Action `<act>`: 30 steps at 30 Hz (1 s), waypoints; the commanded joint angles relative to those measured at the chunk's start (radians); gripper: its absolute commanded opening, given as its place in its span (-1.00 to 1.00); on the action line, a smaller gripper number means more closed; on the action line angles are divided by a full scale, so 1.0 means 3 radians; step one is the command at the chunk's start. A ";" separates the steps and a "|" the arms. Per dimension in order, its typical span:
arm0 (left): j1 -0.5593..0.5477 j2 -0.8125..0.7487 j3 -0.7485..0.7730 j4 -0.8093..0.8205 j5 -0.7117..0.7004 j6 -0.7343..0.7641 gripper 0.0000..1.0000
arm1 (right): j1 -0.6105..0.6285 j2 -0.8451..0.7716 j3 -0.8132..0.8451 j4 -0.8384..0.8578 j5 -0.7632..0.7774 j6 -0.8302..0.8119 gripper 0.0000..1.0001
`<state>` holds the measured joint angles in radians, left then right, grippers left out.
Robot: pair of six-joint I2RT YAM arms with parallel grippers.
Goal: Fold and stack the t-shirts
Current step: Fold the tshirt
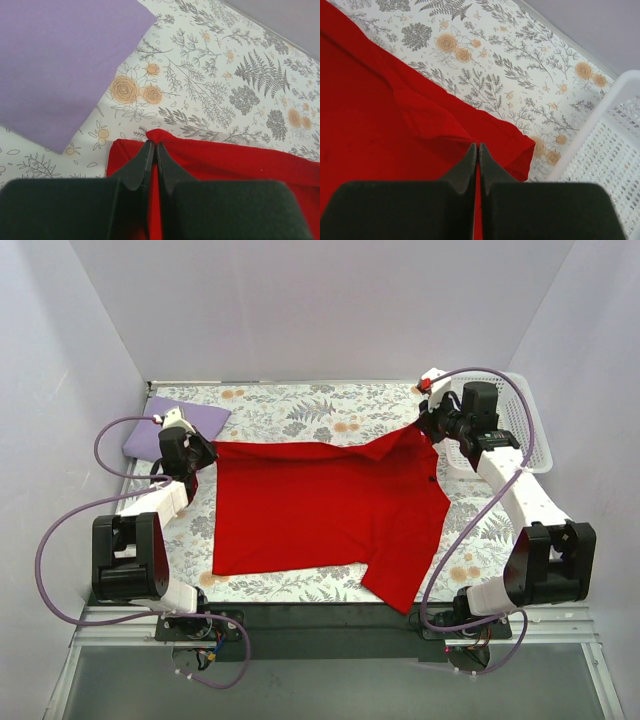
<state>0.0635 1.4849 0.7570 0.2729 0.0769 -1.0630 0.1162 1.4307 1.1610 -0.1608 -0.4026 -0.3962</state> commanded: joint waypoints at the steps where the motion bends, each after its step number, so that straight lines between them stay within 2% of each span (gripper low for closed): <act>1: 0.0023 -0.0179 -0.0059 -0.0086 -0.0174 0.0087 -1.00 | -0.0019 -0.0187 -0.0076 0.0091 0.0048 -0.0034 -0.97; 13: 0.0023 0.0005 -0.0018 -0.0163 -0.0077 0.0107 -1.00 | -0.0019 -0.0382 -0.0331 0.0086 -0.0038 -0.0065 -0.97; 26: 0.0023 -0.0112 -0.0049 -0.0531 -0.0169 0.0092 -1.00 | -0.0019 -0.0443 -0.0521 0.0091 -0.0013 -0.0075 -0.97; 30: 0.0023 -0.0281 -0.0095 -0.0633 -0.0103 0.0046 -0.31 | -0.0019 -0.0454 -0.0592 0.0106 -0.0033 -0.0075 -0.97</act>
<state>0.0635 1.4792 0.7399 0.1177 0.0490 -1.0462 0.1135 1.3239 0.9966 -0.1593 -0.3996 -0.4152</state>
